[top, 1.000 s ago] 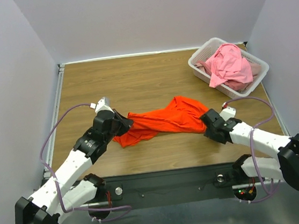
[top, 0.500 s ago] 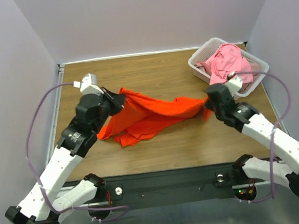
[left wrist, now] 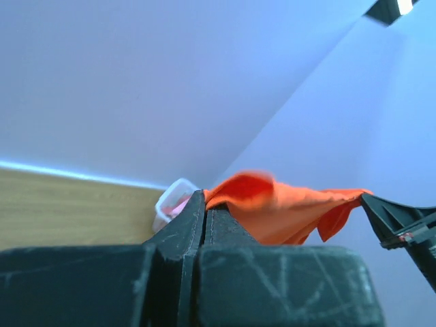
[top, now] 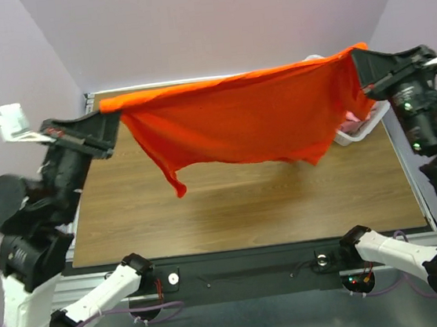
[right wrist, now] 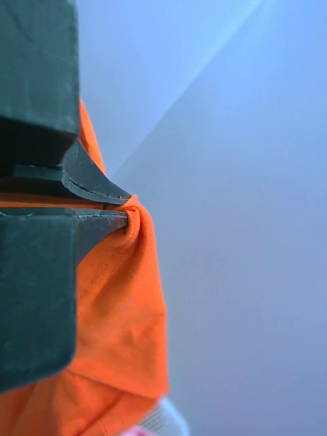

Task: Fold and stack the t-shirts
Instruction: Flatten the tshirt out

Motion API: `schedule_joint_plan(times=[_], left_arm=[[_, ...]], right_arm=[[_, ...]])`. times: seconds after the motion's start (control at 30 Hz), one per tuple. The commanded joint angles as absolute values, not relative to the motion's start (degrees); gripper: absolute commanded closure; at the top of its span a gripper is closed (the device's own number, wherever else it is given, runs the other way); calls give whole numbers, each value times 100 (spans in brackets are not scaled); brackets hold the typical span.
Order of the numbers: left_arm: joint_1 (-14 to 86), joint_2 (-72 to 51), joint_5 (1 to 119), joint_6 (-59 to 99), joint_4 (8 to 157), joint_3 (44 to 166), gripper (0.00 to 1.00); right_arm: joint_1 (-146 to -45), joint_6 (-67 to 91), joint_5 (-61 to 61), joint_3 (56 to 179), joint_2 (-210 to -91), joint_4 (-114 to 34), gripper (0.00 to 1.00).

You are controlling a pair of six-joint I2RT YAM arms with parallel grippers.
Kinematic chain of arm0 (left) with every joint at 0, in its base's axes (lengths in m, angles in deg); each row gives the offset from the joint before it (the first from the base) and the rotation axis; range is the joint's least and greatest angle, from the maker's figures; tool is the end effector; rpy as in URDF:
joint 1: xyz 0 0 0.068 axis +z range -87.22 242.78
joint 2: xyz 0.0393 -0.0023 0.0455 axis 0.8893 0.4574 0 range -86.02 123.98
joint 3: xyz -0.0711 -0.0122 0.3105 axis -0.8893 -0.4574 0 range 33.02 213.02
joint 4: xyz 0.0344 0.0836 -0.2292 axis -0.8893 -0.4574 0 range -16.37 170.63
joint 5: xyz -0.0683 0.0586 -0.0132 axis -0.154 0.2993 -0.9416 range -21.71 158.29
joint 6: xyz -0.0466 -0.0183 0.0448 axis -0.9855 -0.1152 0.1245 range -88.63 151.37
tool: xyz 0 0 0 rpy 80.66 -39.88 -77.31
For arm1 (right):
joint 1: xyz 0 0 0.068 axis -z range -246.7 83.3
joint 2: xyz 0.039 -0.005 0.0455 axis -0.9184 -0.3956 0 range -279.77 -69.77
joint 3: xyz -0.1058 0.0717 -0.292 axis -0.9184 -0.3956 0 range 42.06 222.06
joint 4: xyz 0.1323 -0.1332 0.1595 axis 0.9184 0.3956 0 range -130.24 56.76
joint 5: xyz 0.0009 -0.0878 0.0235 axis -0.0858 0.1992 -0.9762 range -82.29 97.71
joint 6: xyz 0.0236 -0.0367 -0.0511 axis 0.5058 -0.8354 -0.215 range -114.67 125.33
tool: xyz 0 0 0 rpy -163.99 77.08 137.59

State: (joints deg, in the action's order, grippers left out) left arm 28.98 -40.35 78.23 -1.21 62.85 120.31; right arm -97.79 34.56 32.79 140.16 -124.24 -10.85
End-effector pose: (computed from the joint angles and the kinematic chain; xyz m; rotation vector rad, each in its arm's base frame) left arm 0.0464 -0.0200 0.5842 -0.1473 1.2015 -0.9211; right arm 0.0821 0.0229 0.5982 0.3557 1.3241 0.5978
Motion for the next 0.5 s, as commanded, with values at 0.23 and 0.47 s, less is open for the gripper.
schedule_joint_plan(times=[0.23, 0.47], left_arm=[[2868, -4585, 7348, 105, 6419, 12926, 100], [2868, -4699, 7900, -1, 6341, 12699, 100]], right_arm=[[-9746, 2950, 1035, 15384, -12268, -1150, 100], [-9746, 2976, 902, 15421, -12627, -1159, 100]])
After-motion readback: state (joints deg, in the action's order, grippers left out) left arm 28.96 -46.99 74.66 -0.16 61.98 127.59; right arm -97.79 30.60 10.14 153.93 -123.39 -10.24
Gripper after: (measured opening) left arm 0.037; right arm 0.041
